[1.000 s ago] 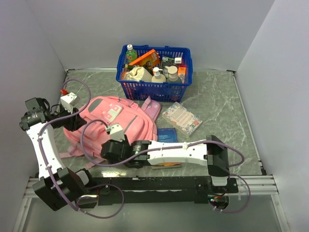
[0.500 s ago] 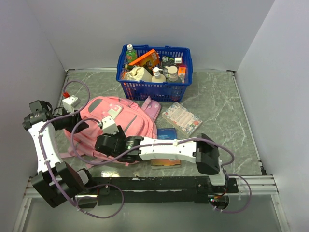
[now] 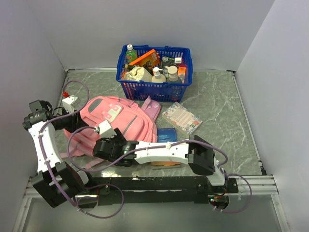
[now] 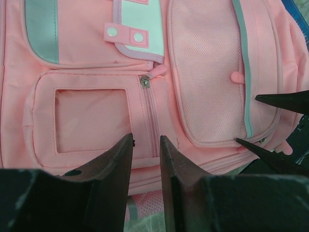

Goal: Pack the student bag
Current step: Adjust the student bag at the center of the board.

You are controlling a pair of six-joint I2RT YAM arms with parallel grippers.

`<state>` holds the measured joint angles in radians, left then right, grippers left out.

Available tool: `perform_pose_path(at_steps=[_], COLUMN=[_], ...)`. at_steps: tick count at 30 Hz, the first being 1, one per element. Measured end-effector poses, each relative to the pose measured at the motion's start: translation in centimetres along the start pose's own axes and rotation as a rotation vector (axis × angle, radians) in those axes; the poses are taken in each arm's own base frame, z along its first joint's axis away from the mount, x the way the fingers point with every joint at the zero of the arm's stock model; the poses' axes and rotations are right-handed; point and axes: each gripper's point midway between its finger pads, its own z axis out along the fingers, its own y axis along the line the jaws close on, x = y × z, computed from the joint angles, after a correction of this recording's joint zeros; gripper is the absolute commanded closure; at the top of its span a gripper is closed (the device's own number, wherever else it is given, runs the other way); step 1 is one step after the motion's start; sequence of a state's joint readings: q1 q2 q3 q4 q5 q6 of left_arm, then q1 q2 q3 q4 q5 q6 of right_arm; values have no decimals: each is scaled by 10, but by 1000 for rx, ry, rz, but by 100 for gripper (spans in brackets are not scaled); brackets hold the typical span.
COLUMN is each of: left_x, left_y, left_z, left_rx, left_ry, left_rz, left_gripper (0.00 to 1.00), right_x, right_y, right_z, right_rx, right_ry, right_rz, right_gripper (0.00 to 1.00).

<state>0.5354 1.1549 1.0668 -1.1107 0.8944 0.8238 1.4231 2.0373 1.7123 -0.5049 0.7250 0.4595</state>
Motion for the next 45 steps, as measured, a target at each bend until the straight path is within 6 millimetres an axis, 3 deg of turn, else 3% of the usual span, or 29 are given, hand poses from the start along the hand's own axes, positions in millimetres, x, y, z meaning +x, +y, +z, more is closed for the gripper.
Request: perform_pose_path(at_steps=[13, 23, 30, 34, 37, 41, 45], left_x=[-1, -2, -3, -3, -2, 0, 2], left_y=[2, 4, 5, 5, 2, -16, -55], left_z=[0, 0, 1, 1, 1, 6, 24], left_rx=[-7, -11, -15, -13, 3, 83, 241], left_ry=[-4, -7, -10, -10, -10, 3, 16], left_rz=[3, 8, 15, 22, 45, 121, 274], left_gripper=[66, 65, 65, 65, 66, 67, 67], right_x=[23, 13, 8, 23, 46, 57, 54], right_y=[20, 18, 3, -4, -17, -38, -60], right_z=[-10, -13, -13, -12, -16, -32, -54], right_rx=[-142, -126, -48, -18, 9, 20, -19], right_ry=[4, 8, 20, 46, 77, 92, 113], right_rz=[-65, -75, -74, -45, -18, 48, 150], right_gripper=[33, 34, 38, 43, 45, 45, 45])
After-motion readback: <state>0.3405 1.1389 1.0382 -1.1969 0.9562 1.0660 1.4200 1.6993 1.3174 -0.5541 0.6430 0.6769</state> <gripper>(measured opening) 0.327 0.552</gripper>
